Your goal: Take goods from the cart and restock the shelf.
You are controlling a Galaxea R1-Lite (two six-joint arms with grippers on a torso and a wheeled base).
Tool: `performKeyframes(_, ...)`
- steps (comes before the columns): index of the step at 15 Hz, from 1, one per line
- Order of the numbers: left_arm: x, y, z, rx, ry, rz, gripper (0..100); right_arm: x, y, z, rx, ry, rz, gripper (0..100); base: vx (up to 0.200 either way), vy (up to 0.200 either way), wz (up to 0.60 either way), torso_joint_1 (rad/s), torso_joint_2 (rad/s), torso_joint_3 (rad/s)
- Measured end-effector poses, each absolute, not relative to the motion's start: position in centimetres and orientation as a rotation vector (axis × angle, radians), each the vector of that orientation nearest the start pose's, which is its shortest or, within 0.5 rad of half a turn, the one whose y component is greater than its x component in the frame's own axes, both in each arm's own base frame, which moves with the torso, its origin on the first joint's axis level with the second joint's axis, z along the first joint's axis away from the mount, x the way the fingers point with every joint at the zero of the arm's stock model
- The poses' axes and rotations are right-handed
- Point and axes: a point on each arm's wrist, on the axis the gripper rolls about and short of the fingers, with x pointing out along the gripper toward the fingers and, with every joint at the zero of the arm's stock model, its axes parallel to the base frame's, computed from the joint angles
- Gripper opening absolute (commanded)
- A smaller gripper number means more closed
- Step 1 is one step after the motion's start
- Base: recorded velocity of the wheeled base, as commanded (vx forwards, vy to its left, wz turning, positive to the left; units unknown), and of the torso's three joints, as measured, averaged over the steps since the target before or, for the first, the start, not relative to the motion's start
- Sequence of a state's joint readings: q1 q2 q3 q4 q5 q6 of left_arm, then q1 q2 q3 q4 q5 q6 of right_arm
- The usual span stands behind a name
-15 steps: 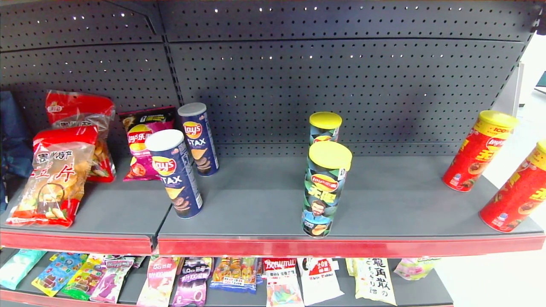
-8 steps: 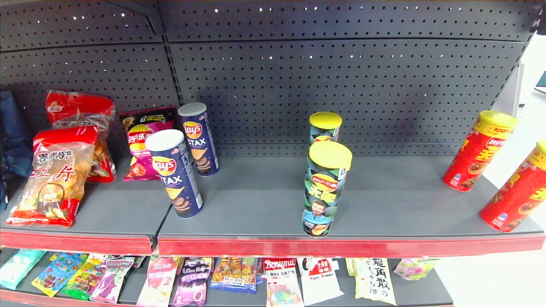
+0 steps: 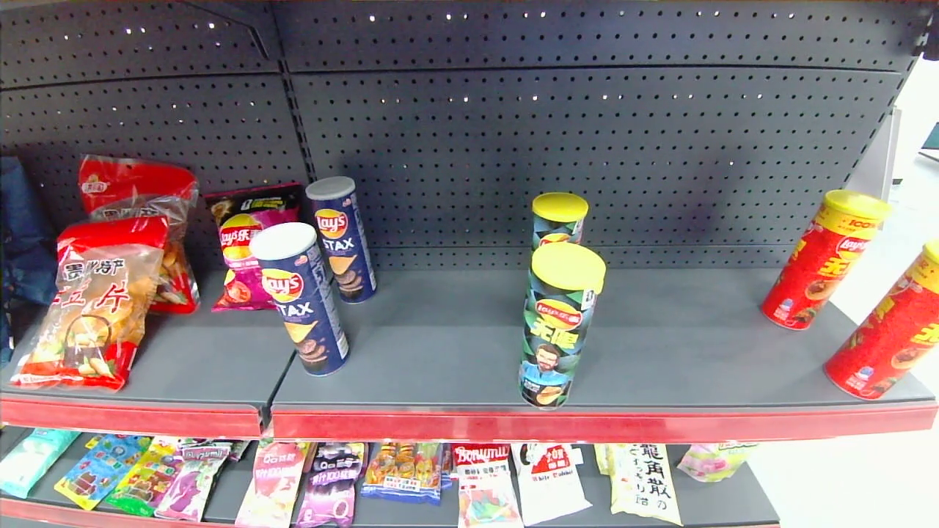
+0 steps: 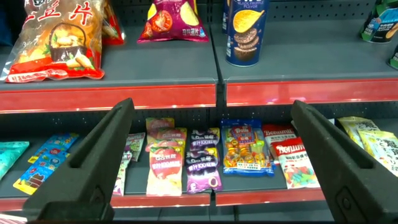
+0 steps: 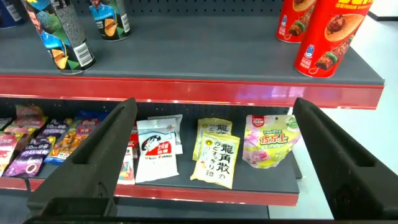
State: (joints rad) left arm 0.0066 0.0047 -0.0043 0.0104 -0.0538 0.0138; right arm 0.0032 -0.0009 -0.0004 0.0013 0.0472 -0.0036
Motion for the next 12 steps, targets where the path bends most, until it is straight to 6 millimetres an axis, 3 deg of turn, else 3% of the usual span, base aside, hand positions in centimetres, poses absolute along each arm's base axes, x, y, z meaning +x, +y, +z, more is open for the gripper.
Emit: performKeyframes(12,-2.28,-0.14,7.58,0.013,0.011,-0.047,100,-2.29,0.09,7.53,-0.003,0.001,0.045,100,0.0,0.0,0.0,0.0,0.0,0.0)
